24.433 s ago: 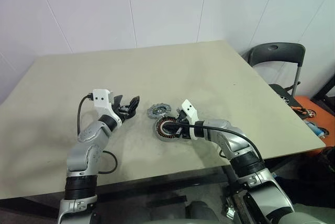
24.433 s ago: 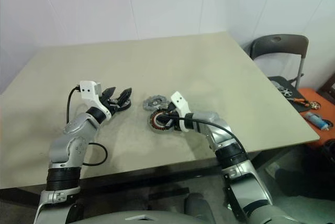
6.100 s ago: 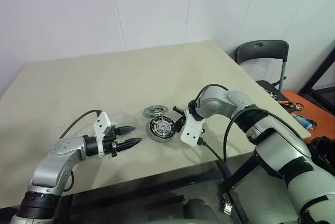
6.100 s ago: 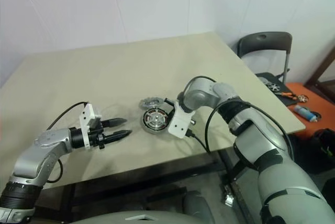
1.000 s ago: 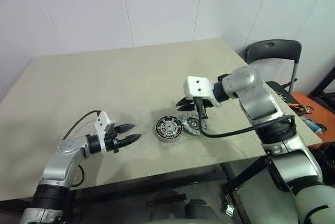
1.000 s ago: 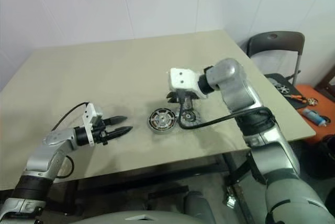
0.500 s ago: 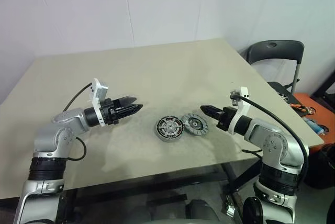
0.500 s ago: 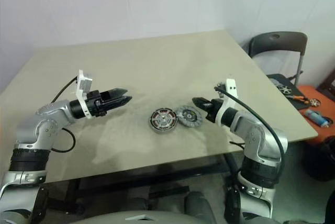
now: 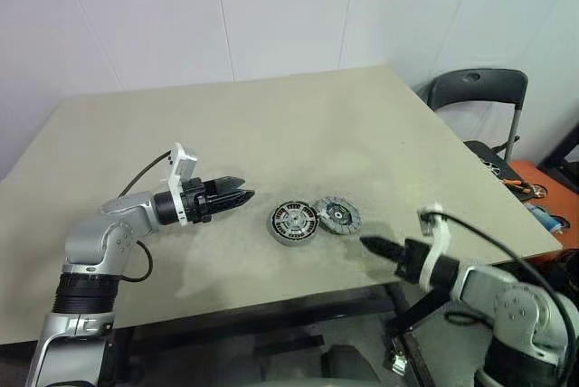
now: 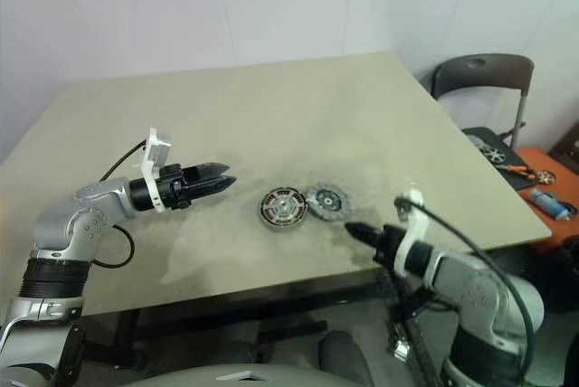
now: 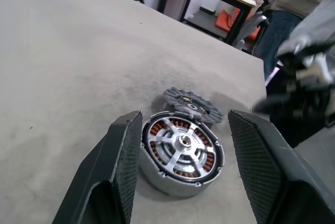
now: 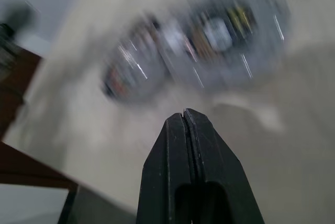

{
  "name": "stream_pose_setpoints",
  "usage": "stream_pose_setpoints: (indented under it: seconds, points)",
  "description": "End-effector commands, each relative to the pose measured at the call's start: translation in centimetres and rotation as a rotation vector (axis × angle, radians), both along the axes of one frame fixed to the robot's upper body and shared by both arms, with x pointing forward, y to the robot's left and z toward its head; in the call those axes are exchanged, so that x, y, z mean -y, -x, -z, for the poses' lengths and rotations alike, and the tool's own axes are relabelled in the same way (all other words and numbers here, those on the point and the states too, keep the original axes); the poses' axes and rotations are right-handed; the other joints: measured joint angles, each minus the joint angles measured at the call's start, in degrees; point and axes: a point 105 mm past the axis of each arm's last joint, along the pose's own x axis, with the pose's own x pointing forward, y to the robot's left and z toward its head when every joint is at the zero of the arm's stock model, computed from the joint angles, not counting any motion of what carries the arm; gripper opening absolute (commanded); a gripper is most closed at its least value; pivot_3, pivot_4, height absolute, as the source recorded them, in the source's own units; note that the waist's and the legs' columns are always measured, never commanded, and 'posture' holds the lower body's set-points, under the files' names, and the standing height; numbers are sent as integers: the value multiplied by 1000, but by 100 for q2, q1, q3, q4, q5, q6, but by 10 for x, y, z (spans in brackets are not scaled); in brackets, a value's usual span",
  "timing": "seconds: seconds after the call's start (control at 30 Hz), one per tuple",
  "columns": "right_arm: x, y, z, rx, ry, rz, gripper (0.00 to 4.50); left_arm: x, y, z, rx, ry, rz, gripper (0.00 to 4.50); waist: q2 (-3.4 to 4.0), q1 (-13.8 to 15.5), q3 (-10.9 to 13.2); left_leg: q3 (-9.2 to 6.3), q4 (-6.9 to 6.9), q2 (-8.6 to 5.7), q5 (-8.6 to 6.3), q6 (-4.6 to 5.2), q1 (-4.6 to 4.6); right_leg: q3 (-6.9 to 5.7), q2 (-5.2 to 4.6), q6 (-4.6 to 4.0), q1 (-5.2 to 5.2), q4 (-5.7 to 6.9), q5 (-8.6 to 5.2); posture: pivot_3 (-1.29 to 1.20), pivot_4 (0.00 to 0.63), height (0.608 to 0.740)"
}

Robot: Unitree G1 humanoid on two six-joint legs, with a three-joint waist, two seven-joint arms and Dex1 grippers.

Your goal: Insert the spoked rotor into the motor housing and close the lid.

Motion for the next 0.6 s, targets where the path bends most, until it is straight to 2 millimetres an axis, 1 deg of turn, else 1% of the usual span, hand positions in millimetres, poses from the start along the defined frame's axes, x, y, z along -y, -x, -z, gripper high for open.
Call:
stream_pose_setpoints:
  seconds: [0.03, 0.13, 0.17, 0.33, 0.4, 0.47, 0.53, 0.6]
  points:
    - [-7, -8, -9, 96, 31, 13, 24, 1, -3, -10, 44, -15, 9, 2788, -1, -15, 0, 0, 1, 0, 0, 0, 2, 0, 1, -1, 1, 3, -1, 0, 0, 740]
    - [-7, -21, -6, 126, 68, 84, 24, 5, -5, -8, 52, -31, 16, 2788, -1, -10, 0, -3, 2, 0, 0, 0, 6, -2, 2, -15, 5, 5, -9, 0, 0, 740]
    - [-9, -24, -9, 143, 57, 95, 24, 6, -5, -9, 53, -29, 18, 2788, -1, -8, 1, -3, 2, 0, 0, -1, 7, -2, 2, -16, 6, 5, -9, 0, 0, 740]
    - [-20, -25, -22, 203, 38, 72, 24, 10, -6, -13, 59, -24, 27, 2788, -2, 24, 1, -5, 0, 0, 0, 0, -2, -1, 1, 2, 1, -2, 1, 0, 0, 740]
    - [-18, -27, -25, 229, 77, 67, 24, 8, -9, -13, 62, -30, 22, 2788, -2, 38, 1, -7, -3, 0, -1, 1, -3, -3, 0, 2, -1, -2, 1, 0, 0, 740]
    - [-11, -32, -26, 243, 102, 96, 24, 7, -11, -13, 63, -38, 16, 2788, -2, 37, 1, -7, -3, 0, -1, 1, -5, -3, 0, 3, -2, -3, 1, 0, 0, 740]
    - [-4, -36, -26, 239, 96, 138, 24, 6, -11, -13, 54, -34, 22, 2788, -2, 33, 1, -5, -2, 0, -1, 1, -4, -2, 0, 3, 0, -6, 0, 0, 0, 740]
    - [-2, -38, -28, 245, 77, 154, 24, 5, -12, -13, 50, -31, 22, 2788, -3, 23, 2, -5, -2, 0, -1, 1, -3, -2, 1, 2, 0, -7, -1, 0, 0, 740]
